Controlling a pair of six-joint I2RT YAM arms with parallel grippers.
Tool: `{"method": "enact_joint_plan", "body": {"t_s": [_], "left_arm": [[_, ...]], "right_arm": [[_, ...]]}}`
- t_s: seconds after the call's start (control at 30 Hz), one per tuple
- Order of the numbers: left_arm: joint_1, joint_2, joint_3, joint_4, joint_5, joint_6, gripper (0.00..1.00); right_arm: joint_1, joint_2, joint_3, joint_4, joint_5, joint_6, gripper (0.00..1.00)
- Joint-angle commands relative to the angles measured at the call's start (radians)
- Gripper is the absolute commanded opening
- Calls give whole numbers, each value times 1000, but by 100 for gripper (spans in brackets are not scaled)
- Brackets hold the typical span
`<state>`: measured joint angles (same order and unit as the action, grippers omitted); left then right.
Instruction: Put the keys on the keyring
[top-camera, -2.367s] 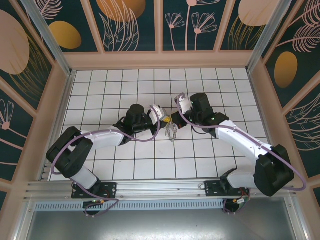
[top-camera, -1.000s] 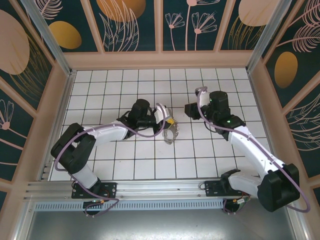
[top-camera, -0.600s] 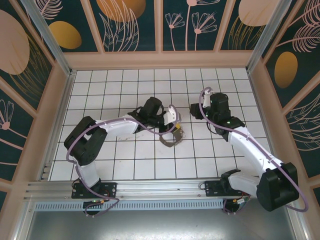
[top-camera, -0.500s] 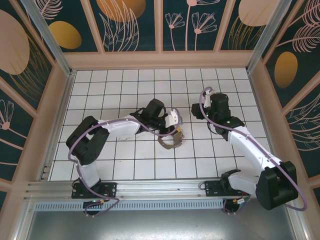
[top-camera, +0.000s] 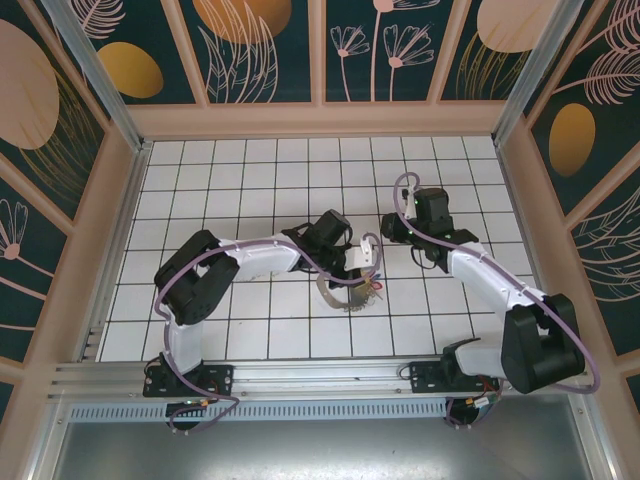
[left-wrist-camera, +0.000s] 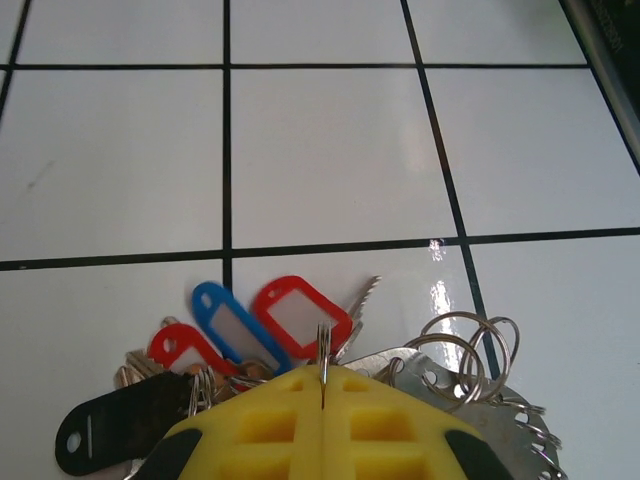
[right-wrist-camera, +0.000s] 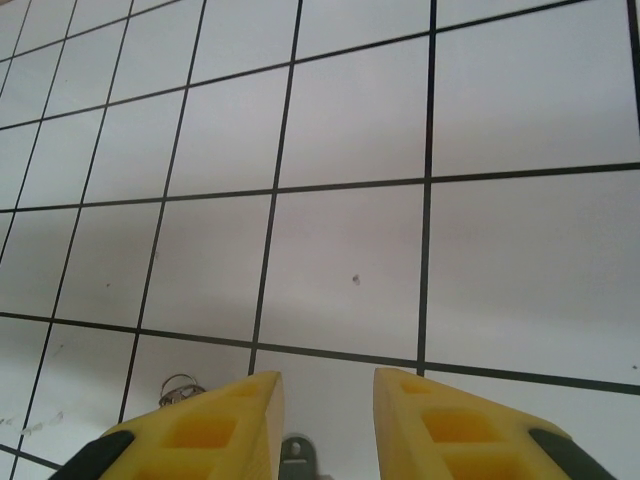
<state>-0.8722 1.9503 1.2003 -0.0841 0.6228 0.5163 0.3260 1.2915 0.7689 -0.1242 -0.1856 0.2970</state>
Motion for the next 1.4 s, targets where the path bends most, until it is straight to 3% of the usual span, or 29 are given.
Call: {"method": "enact_joint_plan", "body": {"t_s": [0.0,0.17,0.3,0.43,0.57,0.67,0.73,0.9,1.13,1.37], "left_arm": [[-10,16,32,-28,-1,16,11],[-9,-43,-40,87,-26,-63,27],[-10,-142,-148,252,-118,-210,30],[3,-304,-346,458,-326,-414,32],[10,-468,-568,666,-559,-575,41],[11,-542,-651,701,-684,-643,50],[12,-566,-666,677,-736,-677,50],[12,-606,-702,670,-766,-753,51],[12,-653,-762,713,-780,-796,53],[12,-702,-787,692,-820,-779,56]], "right_arm": [[-5,20,-22,3,-44,18,30],[-5,71,-19,-8,-94,10,30],[-4,101,-19,-5,-155,-1,30],[10,132,-18,-28,-236,-13,31],[56,131,-32,-61,-227,-19,31],[105,118,-46,-88,-178,-8,31],[138,110,-59,-102,-160,6,32],[215,45,-116,-109,-62,106,32],[263,-63,-206,-84,-66,186,35],[303,-55,-254,-81,-58,228,36]]}}
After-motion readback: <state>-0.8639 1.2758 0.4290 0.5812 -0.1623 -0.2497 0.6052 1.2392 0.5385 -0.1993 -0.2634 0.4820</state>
